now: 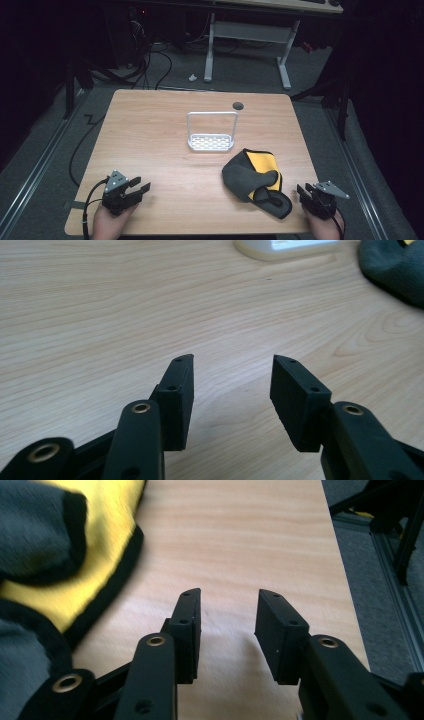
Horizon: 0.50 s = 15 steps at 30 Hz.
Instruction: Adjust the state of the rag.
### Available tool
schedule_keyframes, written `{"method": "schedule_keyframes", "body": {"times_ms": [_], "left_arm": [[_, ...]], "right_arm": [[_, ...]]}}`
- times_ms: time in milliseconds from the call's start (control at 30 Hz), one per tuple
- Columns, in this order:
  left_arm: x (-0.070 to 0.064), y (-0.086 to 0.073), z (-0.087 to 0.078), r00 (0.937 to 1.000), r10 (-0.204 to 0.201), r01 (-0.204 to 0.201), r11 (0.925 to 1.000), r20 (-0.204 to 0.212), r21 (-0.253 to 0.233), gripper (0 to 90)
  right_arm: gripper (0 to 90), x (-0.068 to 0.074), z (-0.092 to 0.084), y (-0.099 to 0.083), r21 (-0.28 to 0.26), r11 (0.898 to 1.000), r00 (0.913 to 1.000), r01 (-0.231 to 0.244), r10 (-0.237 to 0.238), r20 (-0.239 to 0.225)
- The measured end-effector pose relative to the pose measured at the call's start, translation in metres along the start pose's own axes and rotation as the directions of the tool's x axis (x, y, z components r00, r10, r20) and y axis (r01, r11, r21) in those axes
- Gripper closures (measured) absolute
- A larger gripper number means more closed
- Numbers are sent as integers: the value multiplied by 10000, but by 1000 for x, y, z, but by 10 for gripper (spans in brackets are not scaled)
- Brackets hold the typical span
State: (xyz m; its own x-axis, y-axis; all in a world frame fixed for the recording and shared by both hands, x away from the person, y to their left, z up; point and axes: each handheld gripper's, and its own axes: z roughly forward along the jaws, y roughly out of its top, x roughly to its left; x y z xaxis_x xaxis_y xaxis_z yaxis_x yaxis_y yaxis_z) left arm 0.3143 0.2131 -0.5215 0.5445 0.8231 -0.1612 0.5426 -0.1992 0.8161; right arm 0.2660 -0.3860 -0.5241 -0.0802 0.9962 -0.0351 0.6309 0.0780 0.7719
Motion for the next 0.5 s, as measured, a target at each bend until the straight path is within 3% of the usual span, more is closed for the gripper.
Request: {"method": "schedule_keyframes", "body": {"times_ms": [200, 500], "left_arm": [[4, 1, -2, 9999, -88, 87, 9999, -72, -134, 514], [3, 0, -3, 10000, 69, -70, 9999, -40, -121, 504]], "right_arm": [[603, 10, 1, 3, -39, 9996, 9994, 270, -271, -206], [590, 13, 2, 4, 5, 9993, 9991, 378, -378, -217]]}}
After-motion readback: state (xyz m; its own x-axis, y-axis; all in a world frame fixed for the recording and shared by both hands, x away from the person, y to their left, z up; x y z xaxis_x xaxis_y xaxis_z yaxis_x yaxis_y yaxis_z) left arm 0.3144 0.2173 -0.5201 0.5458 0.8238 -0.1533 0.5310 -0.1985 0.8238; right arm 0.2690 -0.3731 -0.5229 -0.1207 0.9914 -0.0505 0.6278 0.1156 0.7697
